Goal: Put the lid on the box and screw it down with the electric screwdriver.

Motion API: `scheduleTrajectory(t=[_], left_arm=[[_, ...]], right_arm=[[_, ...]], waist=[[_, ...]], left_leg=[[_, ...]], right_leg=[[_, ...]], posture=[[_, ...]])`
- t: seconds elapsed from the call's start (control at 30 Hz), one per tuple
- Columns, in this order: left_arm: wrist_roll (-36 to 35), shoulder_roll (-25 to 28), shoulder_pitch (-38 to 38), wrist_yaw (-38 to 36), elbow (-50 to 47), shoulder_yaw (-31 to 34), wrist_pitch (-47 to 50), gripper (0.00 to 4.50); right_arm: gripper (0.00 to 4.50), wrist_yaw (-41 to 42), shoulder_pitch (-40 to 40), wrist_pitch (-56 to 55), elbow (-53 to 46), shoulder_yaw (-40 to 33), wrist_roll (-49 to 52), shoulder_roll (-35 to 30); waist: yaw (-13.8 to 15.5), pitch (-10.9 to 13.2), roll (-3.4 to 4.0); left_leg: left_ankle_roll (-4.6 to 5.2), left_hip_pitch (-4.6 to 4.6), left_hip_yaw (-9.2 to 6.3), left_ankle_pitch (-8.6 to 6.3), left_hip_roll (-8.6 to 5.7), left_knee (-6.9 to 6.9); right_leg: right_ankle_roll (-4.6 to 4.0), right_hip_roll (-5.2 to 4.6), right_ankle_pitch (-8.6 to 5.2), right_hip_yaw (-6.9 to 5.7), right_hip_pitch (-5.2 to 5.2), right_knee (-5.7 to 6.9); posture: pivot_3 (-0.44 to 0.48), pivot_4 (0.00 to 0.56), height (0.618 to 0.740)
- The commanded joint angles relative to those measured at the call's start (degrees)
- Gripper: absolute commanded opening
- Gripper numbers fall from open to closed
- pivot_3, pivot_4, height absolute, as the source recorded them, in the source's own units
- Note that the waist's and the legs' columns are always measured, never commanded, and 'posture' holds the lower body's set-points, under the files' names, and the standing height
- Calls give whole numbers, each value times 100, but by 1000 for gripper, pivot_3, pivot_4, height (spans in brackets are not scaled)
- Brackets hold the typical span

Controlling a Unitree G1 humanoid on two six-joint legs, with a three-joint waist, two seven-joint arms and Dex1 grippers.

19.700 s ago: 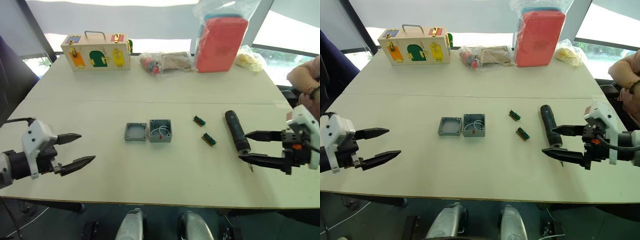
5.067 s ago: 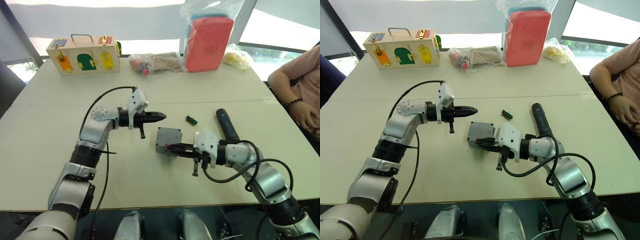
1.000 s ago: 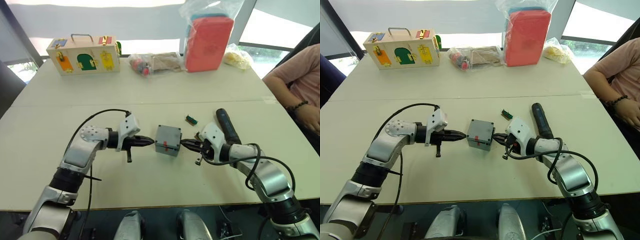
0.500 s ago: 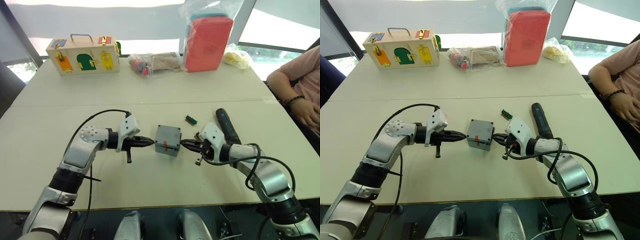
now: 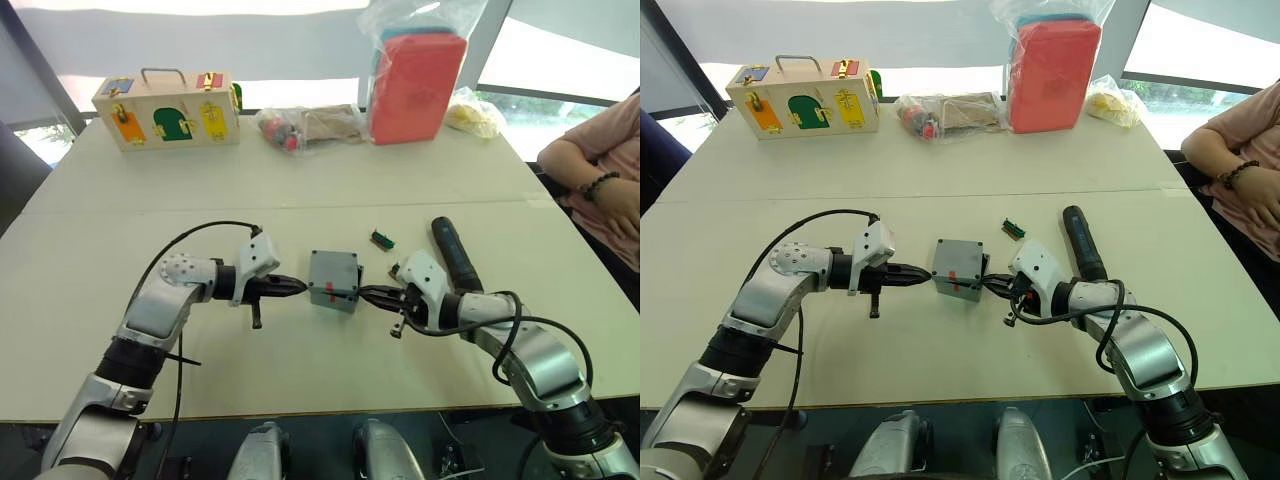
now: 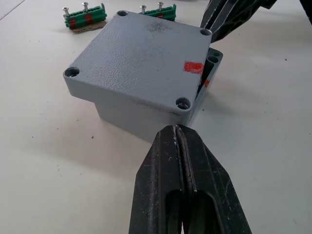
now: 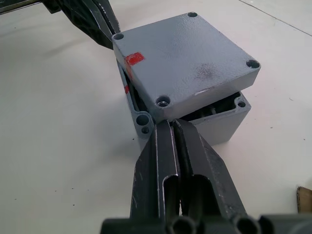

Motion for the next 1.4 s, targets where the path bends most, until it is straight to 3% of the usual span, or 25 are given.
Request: scheduleTrajectory(t=[0.03,0.73,1.1,1.4], left_arm=[[-56,-23,-94,-40,-138,-34,-76,0],[-34,370,-254,-111,271,191,-358,0],[135,-91,-635,437,899,179,-688,0],[233,-376,-726,530,972,91,-752,0]], right_arm=[[78,52,-15,-15,-308,-45,148,-1],[78,60,-221,38,-275,-461,313,-234],[78,-120,-635,-540,694,-150,-212,52],[78,-13,-658,-513,726,-22,-221,144]], waist=[[1,0,0],[1,0,0],[-7,0,0],[-4,0,0]], left_leg=[[0,0,0,0,0,0],[0,0,0,0,2,0],[0,0,3,0,-7,1],[0,0,3,0,-7,1]], right_leg=[[0,0,0,0,0,0],[0,1,0,0,0,0],[1,0,1,0,0,0],[2,1,1,-1,-1,2]], posture=[[0,150,730],[0,150,730],[0,150,730],[0,150,730]])
